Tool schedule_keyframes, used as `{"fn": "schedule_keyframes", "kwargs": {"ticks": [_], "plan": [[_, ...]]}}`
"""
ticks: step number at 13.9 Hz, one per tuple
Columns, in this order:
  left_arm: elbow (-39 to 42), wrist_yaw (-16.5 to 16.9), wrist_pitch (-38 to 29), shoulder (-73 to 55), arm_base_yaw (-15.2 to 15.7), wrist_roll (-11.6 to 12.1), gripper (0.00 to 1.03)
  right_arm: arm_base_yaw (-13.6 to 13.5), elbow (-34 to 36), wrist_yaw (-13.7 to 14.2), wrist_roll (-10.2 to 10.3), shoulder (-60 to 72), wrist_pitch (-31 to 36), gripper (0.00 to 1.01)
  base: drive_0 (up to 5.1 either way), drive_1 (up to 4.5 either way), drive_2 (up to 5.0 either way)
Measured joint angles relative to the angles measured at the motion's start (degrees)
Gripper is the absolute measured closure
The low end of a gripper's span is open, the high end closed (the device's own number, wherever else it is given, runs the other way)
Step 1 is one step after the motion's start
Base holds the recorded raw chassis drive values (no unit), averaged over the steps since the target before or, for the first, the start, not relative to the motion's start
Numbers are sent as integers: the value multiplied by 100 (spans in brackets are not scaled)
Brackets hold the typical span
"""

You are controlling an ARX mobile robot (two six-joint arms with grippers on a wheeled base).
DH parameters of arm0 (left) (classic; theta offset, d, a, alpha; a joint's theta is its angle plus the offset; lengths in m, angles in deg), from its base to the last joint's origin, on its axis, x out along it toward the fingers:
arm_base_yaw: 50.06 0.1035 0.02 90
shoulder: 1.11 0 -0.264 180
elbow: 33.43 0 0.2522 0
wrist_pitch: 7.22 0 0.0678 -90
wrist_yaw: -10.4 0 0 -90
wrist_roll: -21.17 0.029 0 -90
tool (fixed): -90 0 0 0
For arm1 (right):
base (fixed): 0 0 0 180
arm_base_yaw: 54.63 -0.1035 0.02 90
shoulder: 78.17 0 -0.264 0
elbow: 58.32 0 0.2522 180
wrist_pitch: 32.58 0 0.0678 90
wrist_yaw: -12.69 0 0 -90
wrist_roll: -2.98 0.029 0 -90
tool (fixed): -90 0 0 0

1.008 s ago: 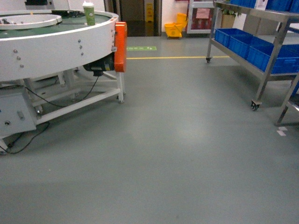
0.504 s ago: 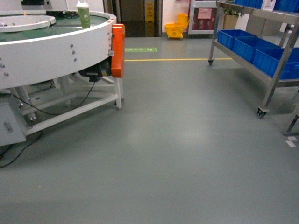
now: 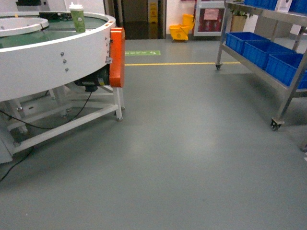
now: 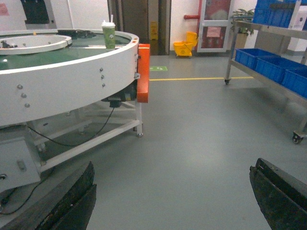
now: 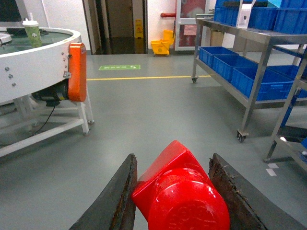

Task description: Pick red block from blue box to shelf

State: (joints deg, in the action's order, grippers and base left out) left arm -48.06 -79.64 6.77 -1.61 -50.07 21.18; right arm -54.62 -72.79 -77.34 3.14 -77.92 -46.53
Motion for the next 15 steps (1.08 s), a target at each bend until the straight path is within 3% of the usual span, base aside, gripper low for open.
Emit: {"fn": "schedule_keyframes", "kwargs": {"ticks": [15], "plan": [[0, 0, 9, 0, 0, 0, 5, 0, 0, 0, 0, 0, -11, 63, 8, 440, -424]]}}
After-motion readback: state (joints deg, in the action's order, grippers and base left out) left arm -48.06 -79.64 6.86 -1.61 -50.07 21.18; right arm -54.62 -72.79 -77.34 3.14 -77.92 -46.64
